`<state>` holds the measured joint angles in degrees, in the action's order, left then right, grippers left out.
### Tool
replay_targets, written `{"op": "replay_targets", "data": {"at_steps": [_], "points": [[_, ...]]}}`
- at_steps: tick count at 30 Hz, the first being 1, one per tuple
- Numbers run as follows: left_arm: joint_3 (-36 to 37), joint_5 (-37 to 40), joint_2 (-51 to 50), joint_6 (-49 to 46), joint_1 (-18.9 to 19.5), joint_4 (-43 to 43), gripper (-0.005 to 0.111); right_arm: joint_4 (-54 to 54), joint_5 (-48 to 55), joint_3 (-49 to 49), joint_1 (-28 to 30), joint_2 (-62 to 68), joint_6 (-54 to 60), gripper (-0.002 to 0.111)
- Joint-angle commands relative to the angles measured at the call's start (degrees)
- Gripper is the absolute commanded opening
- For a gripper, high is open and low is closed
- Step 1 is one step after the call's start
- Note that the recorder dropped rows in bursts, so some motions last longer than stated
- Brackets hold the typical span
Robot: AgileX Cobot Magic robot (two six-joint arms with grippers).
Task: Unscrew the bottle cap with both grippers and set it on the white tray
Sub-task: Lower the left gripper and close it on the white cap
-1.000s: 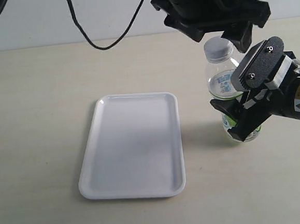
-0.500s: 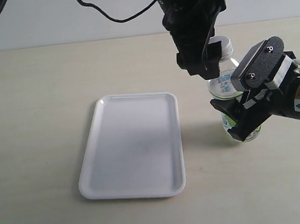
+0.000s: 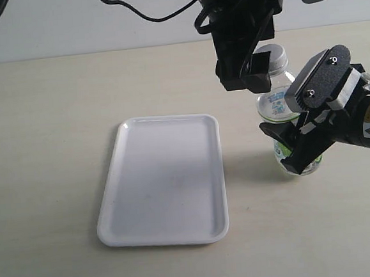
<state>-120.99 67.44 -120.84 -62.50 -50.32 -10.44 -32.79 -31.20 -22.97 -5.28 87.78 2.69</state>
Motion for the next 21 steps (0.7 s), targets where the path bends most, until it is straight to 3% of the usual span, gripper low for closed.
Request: {"op": "replay_targets", "data": {"at_steps": [1,7,21], "points": [[-0.5,-1.8,0.5,0.5,0.2,-0.8,0.076,-0.8,1.5,-0.2,-0.1,-0.4,-0.9,0.0],[-0.5,-1.8,0.4,0.8,0.2,-0.9,0.072,-0.8,1.5,-0.2,-0.1,-0.4,-0.9,0.0],[-0.5,-1.8,0.0,0.8,0.2,-0.9,0.024,-0.8,1.5,-0.2,-0.1,-0.4,-0.9,0.0]]}}
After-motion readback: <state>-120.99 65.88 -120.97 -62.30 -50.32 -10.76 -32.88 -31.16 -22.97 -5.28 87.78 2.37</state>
